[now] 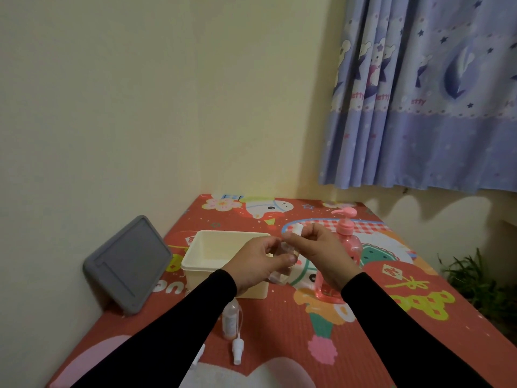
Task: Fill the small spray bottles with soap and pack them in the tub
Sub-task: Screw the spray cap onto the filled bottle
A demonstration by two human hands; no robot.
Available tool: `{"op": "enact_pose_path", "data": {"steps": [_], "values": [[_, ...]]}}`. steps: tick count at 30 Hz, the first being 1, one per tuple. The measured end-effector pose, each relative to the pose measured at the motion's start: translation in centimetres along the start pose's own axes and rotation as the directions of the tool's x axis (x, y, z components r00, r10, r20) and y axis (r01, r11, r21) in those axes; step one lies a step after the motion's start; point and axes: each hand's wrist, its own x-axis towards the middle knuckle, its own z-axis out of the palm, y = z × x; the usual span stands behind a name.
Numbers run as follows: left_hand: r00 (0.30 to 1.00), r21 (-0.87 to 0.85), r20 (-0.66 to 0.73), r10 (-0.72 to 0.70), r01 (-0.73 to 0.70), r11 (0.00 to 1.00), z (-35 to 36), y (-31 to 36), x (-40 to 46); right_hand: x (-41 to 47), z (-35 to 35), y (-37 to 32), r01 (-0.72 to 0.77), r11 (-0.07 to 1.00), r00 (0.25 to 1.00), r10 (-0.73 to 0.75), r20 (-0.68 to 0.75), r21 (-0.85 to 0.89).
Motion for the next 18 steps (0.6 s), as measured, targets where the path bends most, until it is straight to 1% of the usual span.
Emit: {"op": "enact_pose_path", "data": {"steps": [5, 7, 9, 10, 12, 13, 15, 18], "values": [[1.000, 0.003, -0.009, 0.004, -0.004, 1.000, 0.47, -0.01, 0.27, -0.28, 0.89, -0.20, 0.017, 0.989, 0.997, -0.028, 0.072, 0.148], [1.000, 0.011, -0.018, -0.007, 0.007, 1.000, 0.37, 0.07, 0.30, -0.46, 0.95, -0.40, -0.023, 0.977, 0.994, -0.001, 0.112, 0.213], [1.000, 0.023, -0.019, -0.004, 0.005, 1.000, 0.08, -0.01, 0.35, -0.62, 0.81, -0.75, -0.094, 0.952, 0.988, 0.053, 0.147, 0.291], [1.000, 0.021, -0.019, -0.002, 0.002, 1.000, -0.07, -0.05, 0.32, -0.54, 0.64, -0.76, -0.104, 0.948, 0.986, 0.059, 0.155, 0.302], [1.000, -0.006, -0.019, -0.008, 0.007, 1.000, -0.25, -0.03, 0.35, -0.57, 0.34, -0.72, -0.079, 0.957, 0.984, 0.030, 0.176, 0.279], [1.000, -0.015, -0.020, -0.013, 0.013, 1.000, -0.28, -0.04, 0.38, -0.63, 0.26, -0.64, -0.050, 0.970, 0.983, 0.006, 0.181, 0.240], [1.000, -0.003, -0.022, -0.013, 0.013, 1.000, -0.23, -0.04, 0.36, -0.70, 0.13, -0.40, 0.016, 0.991, 0.987, -0.037, 0.159, 0.133], [0.999, 0.007, -0.046, -0.001, 0.001, 1.000, -0.14, -0.15, 0.36, -0.67, 0.03, -0.25, 0.074, 0.996, 0.991, -0.079, 0.109, 0.045]]}}
